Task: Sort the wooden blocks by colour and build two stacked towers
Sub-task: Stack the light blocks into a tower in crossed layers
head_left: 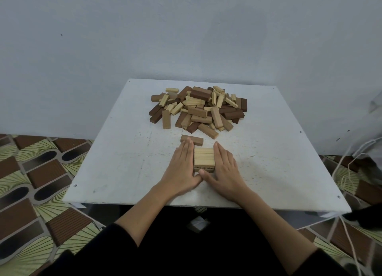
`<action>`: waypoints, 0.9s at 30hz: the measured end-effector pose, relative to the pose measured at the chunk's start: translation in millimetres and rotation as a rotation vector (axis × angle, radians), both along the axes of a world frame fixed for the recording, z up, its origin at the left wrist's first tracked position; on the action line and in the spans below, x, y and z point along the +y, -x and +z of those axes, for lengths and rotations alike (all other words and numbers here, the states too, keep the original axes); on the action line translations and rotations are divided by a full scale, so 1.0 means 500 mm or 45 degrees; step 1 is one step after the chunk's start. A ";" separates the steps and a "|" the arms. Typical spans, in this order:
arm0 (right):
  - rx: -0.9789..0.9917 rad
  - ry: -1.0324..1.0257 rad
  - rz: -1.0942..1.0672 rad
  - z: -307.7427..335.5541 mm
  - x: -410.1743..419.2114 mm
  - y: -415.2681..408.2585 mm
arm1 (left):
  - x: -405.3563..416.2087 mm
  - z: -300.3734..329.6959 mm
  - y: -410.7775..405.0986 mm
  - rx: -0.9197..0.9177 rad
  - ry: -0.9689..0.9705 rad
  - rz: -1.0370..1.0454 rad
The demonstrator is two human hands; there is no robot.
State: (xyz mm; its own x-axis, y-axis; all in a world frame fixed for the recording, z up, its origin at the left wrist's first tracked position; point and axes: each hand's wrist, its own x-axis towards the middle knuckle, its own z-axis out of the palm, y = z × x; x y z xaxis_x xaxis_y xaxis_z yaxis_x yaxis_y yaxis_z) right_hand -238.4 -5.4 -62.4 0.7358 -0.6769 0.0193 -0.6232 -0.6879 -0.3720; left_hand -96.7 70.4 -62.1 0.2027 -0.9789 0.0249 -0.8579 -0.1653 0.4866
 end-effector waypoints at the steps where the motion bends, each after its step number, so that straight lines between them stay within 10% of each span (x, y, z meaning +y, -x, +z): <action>1: 0.000 -0.001 0.000 -0.001 0.000 0.000 | 0.000 0.000 0.000 -0.007 0.000 -0.002; 17: -0.290 -0.271 0.025 0.058 -0.027 0.009 | 0.001 0.025 -0.029 0.350 0.122 0.000; 27: 0.095 -0.043 0.271 0.094 -0.067 -0.021 | -0.030 0.076 -0.035 0.242 -0.099 -0.126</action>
State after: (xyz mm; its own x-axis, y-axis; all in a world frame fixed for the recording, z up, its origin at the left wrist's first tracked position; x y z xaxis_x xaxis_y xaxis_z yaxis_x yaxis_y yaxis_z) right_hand -228.0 -38.9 -15.3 0.8608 -0.5053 -0.0605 -0.4916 -0.7948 -0.3559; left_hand -79.4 55.3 -24.0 0.0992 -0.9918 -0.0808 -0.7657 -0.1279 0.6304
